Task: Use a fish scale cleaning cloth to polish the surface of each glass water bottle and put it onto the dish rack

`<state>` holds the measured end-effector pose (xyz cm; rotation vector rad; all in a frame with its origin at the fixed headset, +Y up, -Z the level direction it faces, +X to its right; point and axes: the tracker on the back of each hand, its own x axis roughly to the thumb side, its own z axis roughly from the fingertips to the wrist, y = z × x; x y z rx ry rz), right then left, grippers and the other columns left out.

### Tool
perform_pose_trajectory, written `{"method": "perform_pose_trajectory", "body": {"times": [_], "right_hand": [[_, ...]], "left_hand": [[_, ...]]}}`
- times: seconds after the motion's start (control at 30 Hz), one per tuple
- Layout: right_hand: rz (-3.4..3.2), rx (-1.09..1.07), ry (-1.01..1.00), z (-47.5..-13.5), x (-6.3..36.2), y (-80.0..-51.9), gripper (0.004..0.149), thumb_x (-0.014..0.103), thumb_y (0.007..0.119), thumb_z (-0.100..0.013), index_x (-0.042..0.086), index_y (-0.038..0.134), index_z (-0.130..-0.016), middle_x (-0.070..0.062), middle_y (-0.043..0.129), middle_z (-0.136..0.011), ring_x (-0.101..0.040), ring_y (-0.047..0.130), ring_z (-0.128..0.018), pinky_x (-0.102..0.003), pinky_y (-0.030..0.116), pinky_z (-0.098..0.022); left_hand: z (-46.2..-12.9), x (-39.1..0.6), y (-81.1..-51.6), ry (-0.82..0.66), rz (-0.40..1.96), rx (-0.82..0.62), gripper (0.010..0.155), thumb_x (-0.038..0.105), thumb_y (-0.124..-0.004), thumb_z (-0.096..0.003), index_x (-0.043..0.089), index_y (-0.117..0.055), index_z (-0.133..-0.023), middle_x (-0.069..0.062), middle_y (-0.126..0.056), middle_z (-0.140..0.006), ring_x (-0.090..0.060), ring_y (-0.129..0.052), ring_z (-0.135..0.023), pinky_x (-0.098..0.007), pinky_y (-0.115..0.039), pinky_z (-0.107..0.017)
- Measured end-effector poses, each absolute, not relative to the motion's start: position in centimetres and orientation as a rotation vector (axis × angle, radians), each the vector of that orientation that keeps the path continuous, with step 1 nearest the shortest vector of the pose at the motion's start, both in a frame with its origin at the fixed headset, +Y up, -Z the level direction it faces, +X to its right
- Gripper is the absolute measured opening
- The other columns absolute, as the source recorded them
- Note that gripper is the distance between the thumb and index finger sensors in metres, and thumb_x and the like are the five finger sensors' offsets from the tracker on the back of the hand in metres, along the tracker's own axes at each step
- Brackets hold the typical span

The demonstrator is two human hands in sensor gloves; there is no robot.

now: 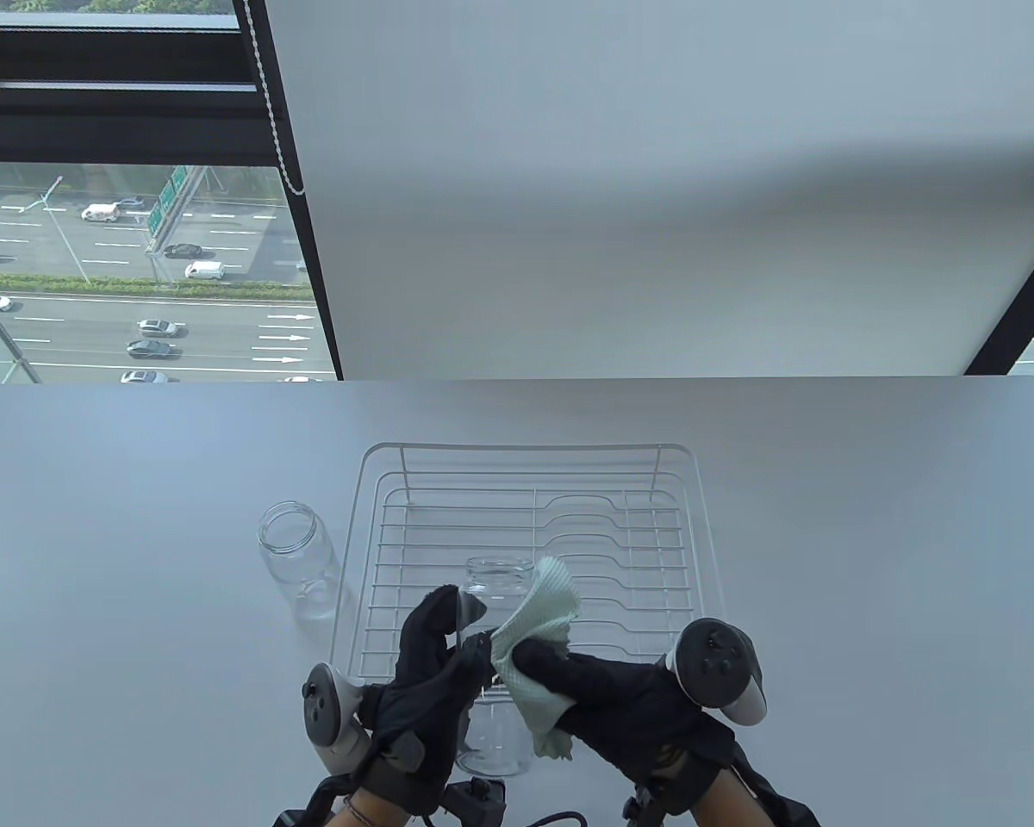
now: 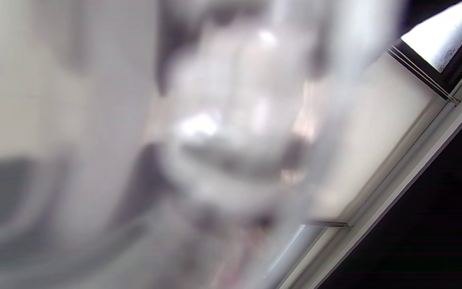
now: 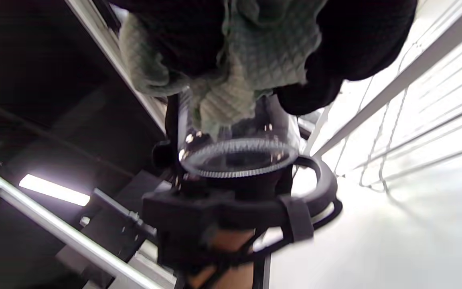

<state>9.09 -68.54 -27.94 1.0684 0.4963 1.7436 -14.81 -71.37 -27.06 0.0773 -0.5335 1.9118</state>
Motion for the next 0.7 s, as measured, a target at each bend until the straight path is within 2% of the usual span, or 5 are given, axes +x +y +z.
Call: {"method": "perform_pose_trajectory", "body": {"times": [0.1, 0.27, 0.37, 0.53, 0.7], "right_hand": [[1.718, 1.120, 0.698, -27.8, 8.4, -68.9, 0.053, 0.031, 0.082, -0.052, 0.058, 0.063, -0.093, -0.017, 0.086, -0.076, -0.032, 0.096, -0.060, -0.051, 0.078, -0.050], [1.787, 0.950, 0.256, -28.2, 10.4, -68.2, 0.053, 0.034, 0.079, -0.054, 0.057, 0.060, -0.098, -0.016, 0.083, -0.080, -0.031, 0.092, -0.064, -0.050, 0.076, -0.054], [1.771, 0.859, 0.171, -28.1, 10.5, -68.2, 0.057, 0.036, 0.077, -0.055, 0.057, 0.051, -0.101, -0.014, 0.082, -0.082, -0.031, 0.092, -0.066, -0.050, 0.076, -0.054], [1.729, 1.119, 0.673, -27.9, 8.7, -68.8, 0.052, 0.032, 0.081, -0.053, 0.058, 0.063, -0.094, -0.015, 0.085, -0.077, -0.031, 0.094, -0.062, -0.051, 0.077, -0.052], [1.783, 1.024, 0.411, -28.2, 9.3, -68.4, 0.054, 0.034, 0.078, -0.054, 0.059, 0.058, -0.097, -0.016, 0.083, -0.080, -0.031, 0.092, -0.064, -0.050, 0.075, -0.054]], "left_hand": [[-27.0, -14.6, -71.5, -0.545, 1.877, 0.063, 0.088, 0.053, -0.085, -0.0503, 0.012, -0.031, -0.106, -0.020, -0.029, -0.109, -0.058, -0.078, -0.085, -0.062, -0.080, -0.060], [-26.9, -14.3, -71.5, -0.550, 1.817, 0.018, 0.090, 0.053, -0.084, -0.0502, 0.010, -0.028, -0.106, -0.022, -0.024, -0.109, -0.059, -0.075, -0.085, -0.062, -0.078, -0.061], [-26.9, -14.2, -71.4, -0.560, 1.860, 0.012, 0.090, 0.052, -0.084, -0.0500, 0.010, -0.028, -0.107, -0.022, -0.023, -0.109, -0.059, -0.074, -0.086, -0.063, -0.078, -0.061], [-27.0, -14.8, -71.1, -0.545, 1.880, 0.093, 0.088, 0.049, -0.087, -0.0489, 0.011, -0.032, -0.106, -0.021, -0.027, -0.109, -0.060, -0.075, -0.085, -0.064, -0.078, -0.061], [-27.1, -15.0, -71.4, -0.531, 1.864, 0.060, 0.088, 0.051, -0.085, -0.0498, 0.011, -0.031, -0.106, -0.021, -0.026, -0.109, -0.060, -0.074, -0.085, -0.064, -0.078, -0.061]]}}
